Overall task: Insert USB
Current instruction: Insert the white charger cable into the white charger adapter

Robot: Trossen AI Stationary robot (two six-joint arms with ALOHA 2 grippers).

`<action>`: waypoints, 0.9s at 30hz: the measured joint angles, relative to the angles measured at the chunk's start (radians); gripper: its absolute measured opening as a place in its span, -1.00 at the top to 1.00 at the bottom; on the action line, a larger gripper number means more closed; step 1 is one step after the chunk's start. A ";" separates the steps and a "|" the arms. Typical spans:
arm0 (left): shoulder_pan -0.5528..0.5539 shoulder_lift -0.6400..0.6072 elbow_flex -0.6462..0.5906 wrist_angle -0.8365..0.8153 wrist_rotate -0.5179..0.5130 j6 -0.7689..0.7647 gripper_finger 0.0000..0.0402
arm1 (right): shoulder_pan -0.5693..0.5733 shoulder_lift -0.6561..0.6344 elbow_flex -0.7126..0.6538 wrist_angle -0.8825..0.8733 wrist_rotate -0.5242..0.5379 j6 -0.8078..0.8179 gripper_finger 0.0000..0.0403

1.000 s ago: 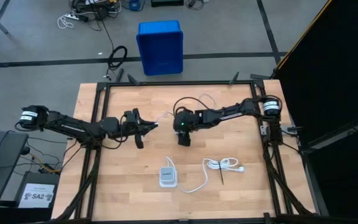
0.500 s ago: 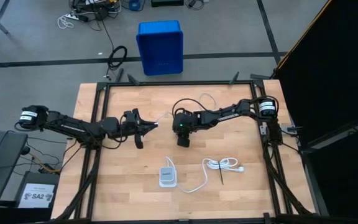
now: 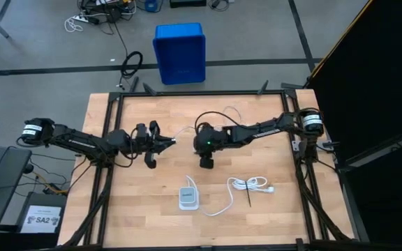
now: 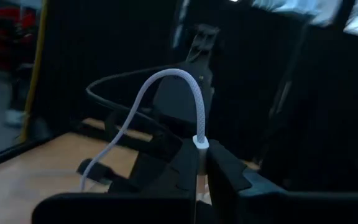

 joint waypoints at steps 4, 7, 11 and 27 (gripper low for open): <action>-0.013 0.000 0.000 0.085 0.039 0.012 1.00 | 0.058 -0.094 -0.104 0.239 0.046 -0.056 0.44; -0.032 0.001 0.000 0.114 0.045 0.032 1.00 | 0.083 -0.154 -0.233 0.497 0.041 -0.089 0.44; -0.051 0.000 0.001 0.128 0.043 0.075 1.00 | 0.108 -0.169 -0.434 0.954 -0.045 -0.169 0.44; -0.079 0.262 0.162 0.145 0.022 0.192 1.00 | 0.127 -0.063 -0.520 1.355 -0.071 -0.149 0.44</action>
